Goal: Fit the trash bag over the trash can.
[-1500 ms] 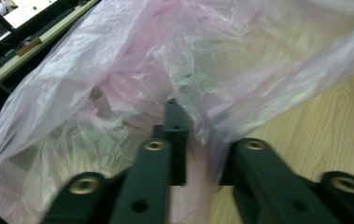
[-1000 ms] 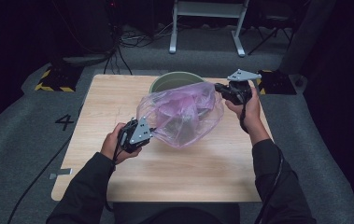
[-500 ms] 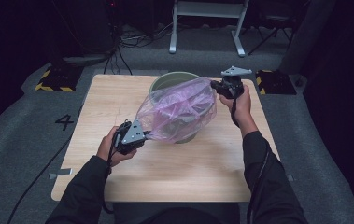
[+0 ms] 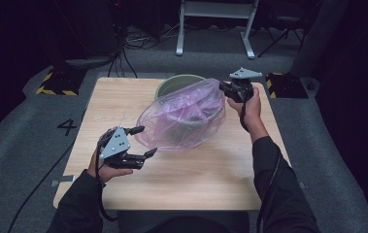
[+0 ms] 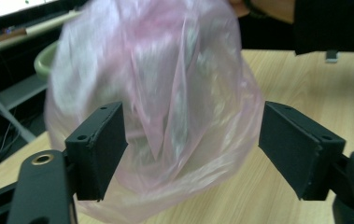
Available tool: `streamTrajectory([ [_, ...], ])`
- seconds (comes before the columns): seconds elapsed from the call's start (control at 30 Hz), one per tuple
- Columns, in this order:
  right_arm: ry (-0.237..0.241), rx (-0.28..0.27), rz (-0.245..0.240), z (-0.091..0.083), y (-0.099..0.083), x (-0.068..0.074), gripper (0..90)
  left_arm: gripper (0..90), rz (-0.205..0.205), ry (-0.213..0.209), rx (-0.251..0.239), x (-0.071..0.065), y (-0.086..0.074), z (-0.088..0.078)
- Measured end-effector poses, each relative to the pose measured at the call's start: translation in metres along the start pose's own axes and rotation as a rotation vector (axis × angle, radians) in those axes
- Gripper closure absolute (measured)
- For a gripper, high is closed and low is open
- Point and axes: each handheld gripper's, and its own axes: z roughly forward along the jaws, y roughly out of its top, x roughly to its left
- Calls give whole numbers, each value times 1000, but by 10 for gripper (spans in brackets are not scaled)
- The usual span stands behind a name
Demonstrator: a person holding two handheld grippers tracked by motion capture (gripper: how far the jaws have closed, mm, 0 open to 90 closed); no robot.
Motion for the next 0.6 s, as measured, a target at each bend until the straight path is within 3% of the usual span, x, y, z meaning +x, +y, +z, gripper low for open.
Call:
streamTrajectory([
  [0.1,2,6,-3,0,0,1,869,224,4,38,-10,7,9,-3],
  [0.17,5,5,-6,0,1,2,865,224,-15,58,-7,16,16,-1],
  [0.23,3,5,-14,0,1,2,860,228,-22,108,29,26,23,8],
  [0.3,3,4,-11,0,2,2,859,226,-22,111,66,37,28,18],
  [0.33,1,0,-15,0,3,2,859,230,-16,135,86,42,29,24],
  [0.4,-3,-2,-15,0,4,2,858,271,16,182,144,52,30,38],
  [0.6,-10,7,-16,3,2,-1,867,548,25,181,173,66,28,56],
])
